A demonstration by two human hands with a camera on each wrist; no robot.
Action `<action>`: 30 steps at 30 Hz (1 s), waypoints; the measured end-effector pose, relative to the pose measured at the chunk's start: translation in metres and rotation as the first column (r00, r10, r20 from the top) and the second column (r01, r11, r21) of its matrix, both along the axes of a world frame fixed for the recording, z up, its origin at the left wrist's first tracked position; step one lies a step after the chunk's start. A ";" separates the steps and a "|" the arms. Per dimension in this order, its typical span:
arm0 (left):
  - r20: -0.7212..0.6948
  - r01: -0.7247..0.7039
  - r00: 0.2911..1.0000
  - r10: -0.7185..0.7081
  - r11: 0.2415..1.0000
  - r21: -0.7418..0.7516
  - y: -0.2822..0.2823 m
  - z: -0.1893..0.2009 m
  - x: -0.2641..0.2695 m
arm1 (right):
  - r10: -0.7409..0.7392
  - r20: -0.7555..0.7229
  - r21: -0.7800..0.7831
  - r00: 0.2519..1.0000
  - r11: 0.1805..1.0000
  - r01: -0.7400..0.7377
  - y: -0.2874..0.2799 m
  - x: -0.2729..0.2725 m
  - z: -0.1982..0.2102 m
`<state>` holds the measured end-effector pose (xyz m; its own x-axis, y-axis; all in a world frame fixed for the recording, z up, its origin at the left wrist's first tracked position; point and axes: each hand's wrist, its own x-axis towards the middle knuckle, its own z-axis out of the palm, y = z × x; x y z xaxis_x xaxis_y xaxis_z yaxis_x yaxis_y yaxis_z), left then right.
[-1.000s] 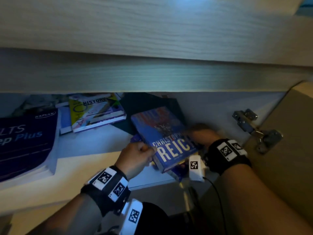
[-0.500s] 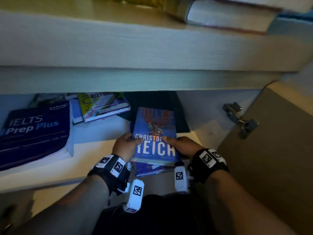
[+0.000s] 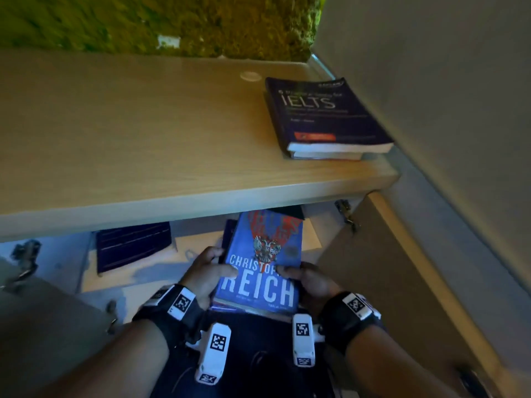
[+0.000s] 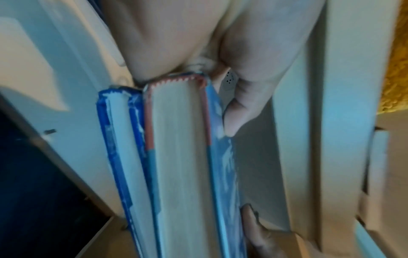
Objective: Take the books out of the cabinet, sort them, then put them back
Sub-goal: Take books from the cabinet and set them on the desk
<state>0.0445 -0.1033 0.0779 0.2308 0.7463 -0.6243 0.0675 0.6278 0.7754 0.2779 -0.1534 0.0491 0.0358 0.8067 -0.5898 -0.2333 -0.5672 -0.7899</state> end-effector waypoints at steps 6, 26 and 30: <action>0.027 0.093 0.995 -0.092 0.995 -0.026 -0.083 0.095 -0.024 | -0.013 -0.032 0.061 0.999 0.998 0.015 -0.083 -0.013 0.121; 0.191 -0.168 0.977 0.097 0.899 0.405 0.106 0.248 -0.007 | 0.129 0.258 0.278 0.958 0.939 -0.201 0.157 -0.013 0.299; 0.119 -0.206 0.978 0.170 0.860 0.467 0.149 0.241 0.007 | 0.218 0.501 0.158 0.838 0.929 -0.336 0.213 -0.018 0.295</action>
